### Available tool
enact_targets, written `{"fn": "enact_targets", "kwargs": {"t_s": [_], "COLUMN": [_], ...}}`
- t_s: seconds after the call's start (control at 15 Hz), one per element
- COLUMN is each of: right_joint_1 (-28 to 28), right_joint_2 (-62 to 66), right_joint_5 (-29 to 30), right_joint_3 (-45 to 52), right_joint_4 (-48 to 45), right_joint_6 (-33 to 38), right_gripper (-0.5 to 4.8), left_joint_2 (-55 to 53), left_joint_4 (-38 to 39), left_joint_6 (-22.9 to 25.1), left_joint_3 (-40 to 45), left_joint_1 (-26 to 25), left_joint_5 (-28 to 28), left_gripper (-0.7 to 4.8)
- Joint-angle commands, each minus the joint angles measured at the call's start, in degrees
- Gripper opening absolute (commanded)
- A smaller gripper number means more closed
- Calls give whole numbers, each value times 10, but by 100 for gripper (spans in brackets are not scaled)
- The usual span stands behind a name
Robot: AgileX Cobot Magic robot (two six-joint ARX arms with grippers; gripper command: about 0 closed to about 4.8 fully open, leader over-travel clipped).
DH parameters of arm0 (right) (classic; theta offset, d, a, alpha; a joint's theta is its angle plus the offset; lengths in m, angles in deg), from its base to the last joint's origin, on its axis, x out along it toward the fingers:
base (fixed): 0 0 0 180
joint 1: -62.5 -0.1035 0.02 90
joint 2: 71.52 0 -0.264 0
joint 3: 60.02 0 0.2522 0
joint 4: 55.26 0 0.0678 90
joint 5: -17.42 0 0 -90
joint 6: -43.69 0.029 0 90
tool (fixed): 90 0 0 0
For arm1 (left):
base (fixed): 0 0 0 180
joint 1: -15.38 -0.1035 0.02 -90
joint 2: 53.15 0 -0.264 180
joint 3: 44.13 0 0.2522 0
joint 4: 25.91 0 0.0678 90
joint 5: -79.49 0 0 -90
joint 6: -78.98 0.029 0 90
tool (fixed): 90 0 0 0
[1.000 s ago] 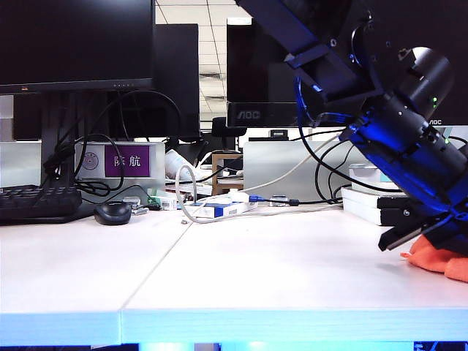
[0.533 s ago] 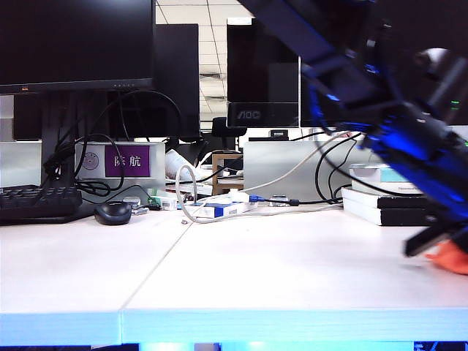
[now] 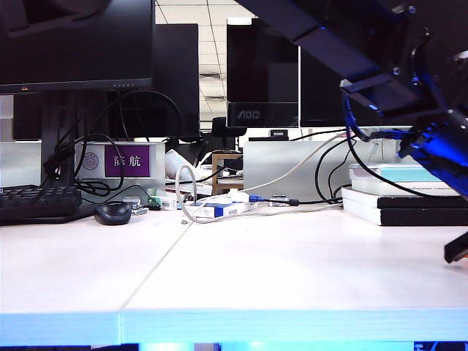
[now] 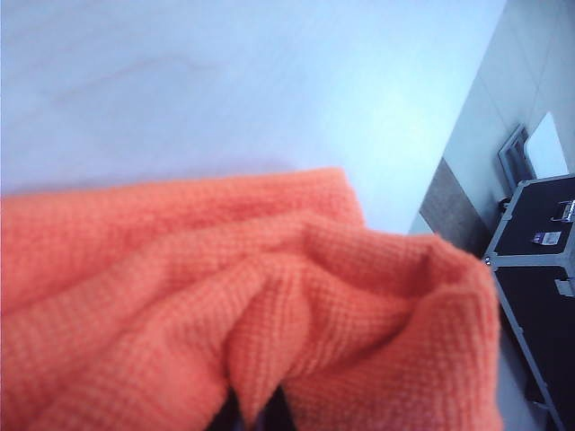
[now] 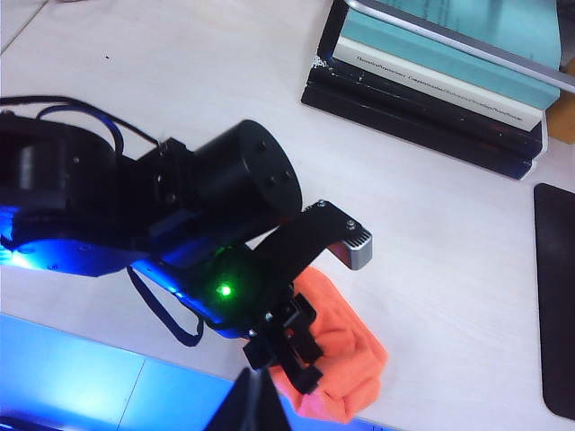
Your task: Wipe the table from left to right using the rag.
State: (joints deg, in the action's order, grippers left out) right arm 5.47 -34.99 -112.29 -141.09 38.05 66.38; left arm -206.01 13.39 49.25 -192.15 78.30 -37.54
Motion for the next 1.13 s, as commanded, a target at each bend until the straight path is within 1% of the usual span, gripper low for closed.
{"fn": "enact_targets", "kwargs": {"t_s": [0.07,0.2,0.6,0.73,1.13], "right_joint_1": [0,0,0,0,0], "right_joint_2": [-1,-1,-1,-1,-1], "right_joint_5": [-5,-5,-5,-4,-4], "right_joint_3": [-2,-2,-2,-2,-2], "right_joint_4": [-5,-5,-5,-5,-5], "right_joint_6": [3,14,14,14,13], "right_gripper": [-1,-1,-1,-1,-1], "left_joint_2": [-10,-13,-14,-14,-14], "left_joint_4": [7,1,-17,-18,-21], "left_joint_6": [-8,-10,-12,-12,-9], "left_joint_3": [1,1,0,0,-2], "left_joint_1": [8,9,9,9,3], "left_joint_5": [0,0,3,16,32], "left_gripper": [-6,-6,-6,-6,-6]}}
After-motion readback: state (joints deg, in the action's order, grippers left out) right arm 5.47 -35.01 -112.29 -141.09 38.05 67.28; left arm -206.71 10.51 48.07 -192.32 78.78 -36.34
